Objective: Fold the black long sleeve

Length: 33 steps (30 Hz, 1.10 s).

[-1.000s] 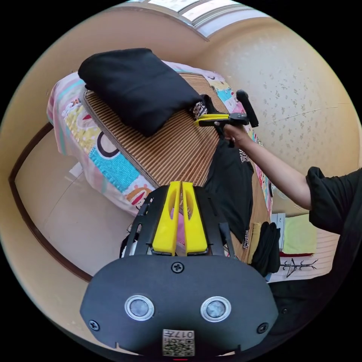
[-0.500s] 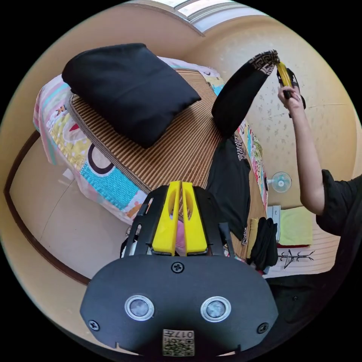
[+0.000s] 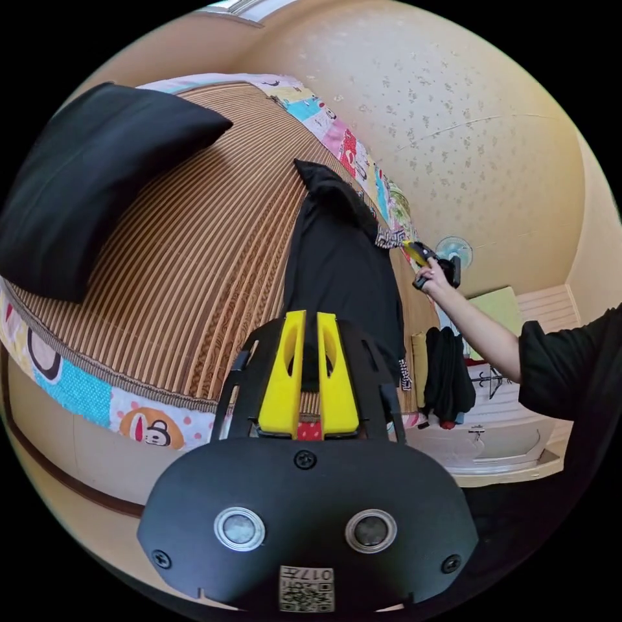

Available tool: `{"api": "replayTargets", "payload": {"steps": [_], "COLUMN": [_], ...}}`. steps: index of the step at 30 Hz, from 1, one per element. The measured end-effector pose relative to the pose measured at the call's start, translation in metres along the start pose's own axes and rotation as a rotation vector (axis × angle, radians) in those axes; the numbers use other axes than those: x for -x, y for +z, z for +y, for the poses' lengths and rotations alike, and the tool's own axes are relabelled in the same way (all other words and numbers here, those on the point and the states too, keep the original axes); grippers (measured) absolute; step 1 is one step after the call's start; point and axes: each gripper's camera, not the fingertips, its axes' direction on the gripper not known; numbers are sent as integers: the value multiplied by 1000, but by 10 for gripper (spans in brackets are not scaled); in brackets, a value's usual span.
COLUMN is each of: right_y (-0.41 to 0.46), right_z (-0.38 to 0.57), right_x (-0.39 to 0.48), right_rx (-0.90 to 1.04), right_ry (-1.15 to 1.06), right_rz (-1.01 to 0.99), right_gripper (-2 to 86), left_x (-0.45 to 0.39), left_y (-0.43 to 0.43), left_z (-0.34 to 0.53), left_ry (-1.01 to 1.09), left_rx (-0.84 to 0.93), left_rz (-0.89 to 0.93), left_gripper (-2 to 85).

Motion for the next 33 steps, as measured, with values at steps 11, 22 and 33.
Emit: {"api": "replayTargets", "payload": {"steps": [11, 22, 33], "right_y": [-22, -1, -40], "right_z": [-34, 137, 274], "right_x": [25, 99, 68], "right_rx": [-73, 334, 332], "right_ry": [-2, -506, -147], "right_rz": [-47, 262, 236], "right_gripper": [35, 87, 80], "left_x": [-32, -51, -71], "left_y": [87, 94, 103], "left_z": [-22, -27, -12], "left_ry": [82, -1, 134], "left_rx": [235, 203, 392], "left_rz": [-349, -356, -495], "left_gripper": [27, 4, 38]}}
